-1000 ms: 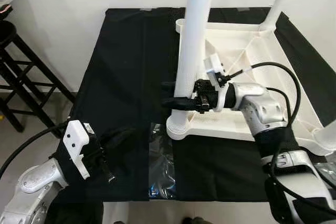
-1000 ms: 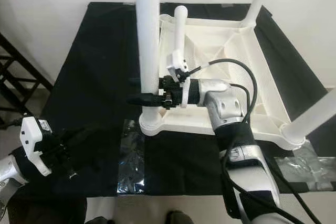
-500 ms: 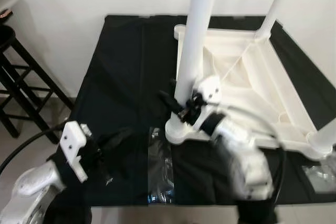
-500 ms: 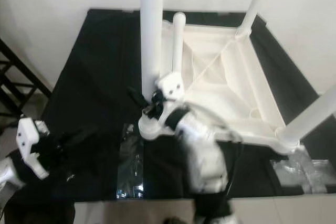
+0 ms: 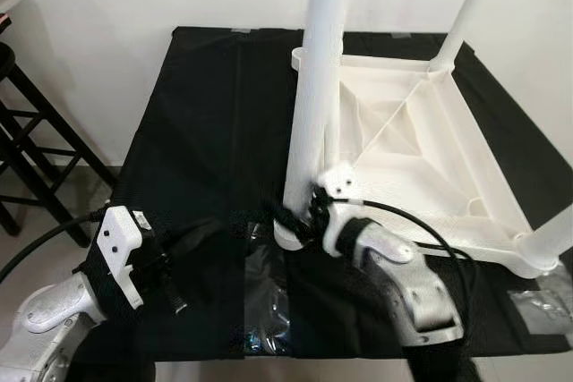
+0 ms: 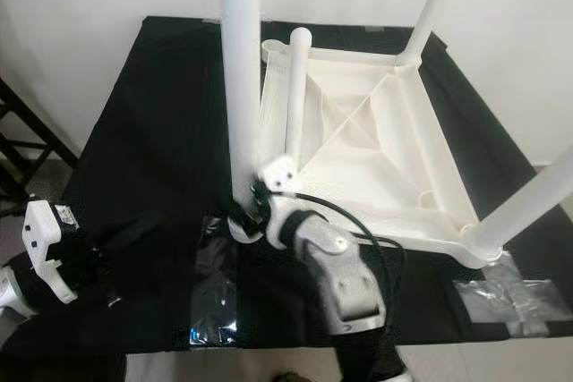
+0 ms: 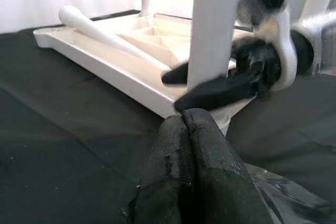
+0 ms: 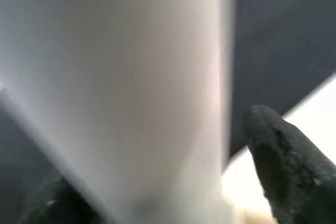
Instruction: Building children table
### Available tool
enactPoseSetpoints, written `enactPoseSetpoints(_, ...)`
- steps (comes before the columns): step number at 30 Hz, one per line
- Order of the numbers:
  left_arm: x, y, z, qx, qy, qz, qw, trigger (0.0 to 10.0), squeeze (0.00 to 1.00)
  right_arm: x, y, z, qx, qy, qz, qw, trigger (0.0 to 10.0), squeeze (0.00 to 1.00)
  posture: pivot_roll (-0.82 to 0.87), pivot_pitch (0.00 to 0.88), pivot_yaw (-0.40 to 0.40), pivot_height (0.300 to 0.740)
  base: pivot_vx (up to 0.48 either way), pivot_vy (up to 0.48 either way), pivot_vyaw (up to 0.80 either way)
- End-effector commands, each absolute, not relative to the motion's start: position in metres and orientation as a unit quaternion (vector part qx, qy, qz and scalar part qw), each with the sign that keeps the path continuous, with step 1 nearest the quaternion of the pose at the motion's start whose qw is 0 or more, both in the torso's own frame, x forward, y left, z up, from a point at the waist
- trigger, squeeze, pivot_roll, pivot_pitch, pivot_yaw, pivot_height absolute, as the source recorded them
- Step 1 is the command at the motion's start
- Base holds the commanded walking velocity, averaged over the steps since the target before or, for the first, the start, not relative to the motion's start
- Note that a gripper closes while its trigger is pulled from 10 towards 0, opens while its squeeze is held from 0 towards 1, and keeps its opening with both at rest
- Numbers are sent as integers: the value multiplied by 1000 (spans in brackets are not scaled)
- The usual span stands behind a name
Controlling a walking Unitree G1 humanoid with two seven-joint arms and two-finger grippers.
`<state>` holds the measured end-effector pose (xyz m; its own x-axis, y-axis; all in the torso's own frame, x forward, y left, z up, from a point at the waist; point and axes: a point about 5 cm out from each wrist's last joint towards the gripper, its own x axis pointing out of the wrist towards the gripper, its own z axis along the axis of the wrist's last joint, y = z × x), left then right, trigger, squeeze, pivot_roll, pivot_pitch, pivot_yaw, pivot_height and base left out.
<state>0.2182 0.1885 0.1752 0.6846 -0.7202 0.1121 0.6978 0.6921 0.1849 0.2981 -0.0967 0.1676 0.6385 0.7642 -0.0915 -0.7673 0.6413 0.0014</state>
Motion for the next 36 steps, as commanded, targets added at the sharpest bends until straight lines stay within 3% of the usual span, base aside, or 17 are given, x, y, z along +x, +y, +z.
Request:
enactPoseSetpoints(1,217,188,171,61,-81,-390,915,10000,0,296,-91,178,-16,13,450,893,10000,1000,55,152,-44,740,0,0,0)
enactPoseSetpoints(2,217,187,171,61,-81,-391,915,10000,0,298,-93,185,-17,1,470,882,10000,969,60,144,-49,740,0,0,0)
enactPoseSetpoints(3,217,187,171,61,-81,-390,915,10000,0,299,-96,189,-29,-9,501,865,10000,0,64,143,-51,740,0,0,0)
enactPoseSetpoints(4,217,187,171,61,-81,-390,915,10000,0,299,-96,189,-29,-9,501,865,10000,0,64,143,-51,740,0,0,0)
enactPoseSetpoints(6,217,187,170,61,-80,-390,915,10000,0,304,-105,193,-50,-7,566,823,10000,0,74,137,-52,740,0,0,0)
enactPoseSetpoints(7,217,187,170,61,-80,-390,915,10000,0,304,-105,193,-50,-7,566,823,10000,0,74,137,-52,740,0,0,0)
enactPoseSetpoints(12,218,186,170,60,-80,-390,915,10000,0,316,-118,201,-48,17,645,762,10000,0,76,134,-51,740,0,0,0)
enactPoseSetpoints(17,218,186,170,60,-80,-390,915,10000,0,324,-121,201,-39,28,654,755,10000,0,81,130,-53,740,0,0,0)
enactPoseSetpoints(18,218,185,169,60,-81,-390,915,10000,0,330,-124,202,-34,29,651,758,1255,0,83,129,-54,740,0,0,0)
enactPoseSetpoints(20,219,185,169,60,-81,-390,915,10000,0,333,-125,202,-31,29,649,759,1255,0,83,129,-54,740,0,0,0)
enactPoseSetpoints(21,219,184,169,60,-81,-390,915,10000,0,335,-127,202,-27,32,649,759,0,0,83,129,-55,740,0,0,0)
enactPoseSetpoints(30,218,184,170,58,-82,-391,915,10000,0,329,-144,198,-20,28,645,763,0,0,67,141,-51,740,0,0,0)
enactPoseSetpoints(33,218,184,171,58,-83,-391,915,10000,0,319,-149,193,-28,25,624,781,0,0,63,148,-55,740,0,0,0)
enactPoseSetpoints(35,217,184,172,57,-85,-391,915,10000,0,313,-148,183,-35,30,564,824,0,0,54,154,-58,740,0,0,0)
enactPoseSetpoints(36,217,184,172,57,-85,-391,915,10000,0,313,-148,183,-35,30,564,824,0,0,54,154,-58,740,0,0,0)
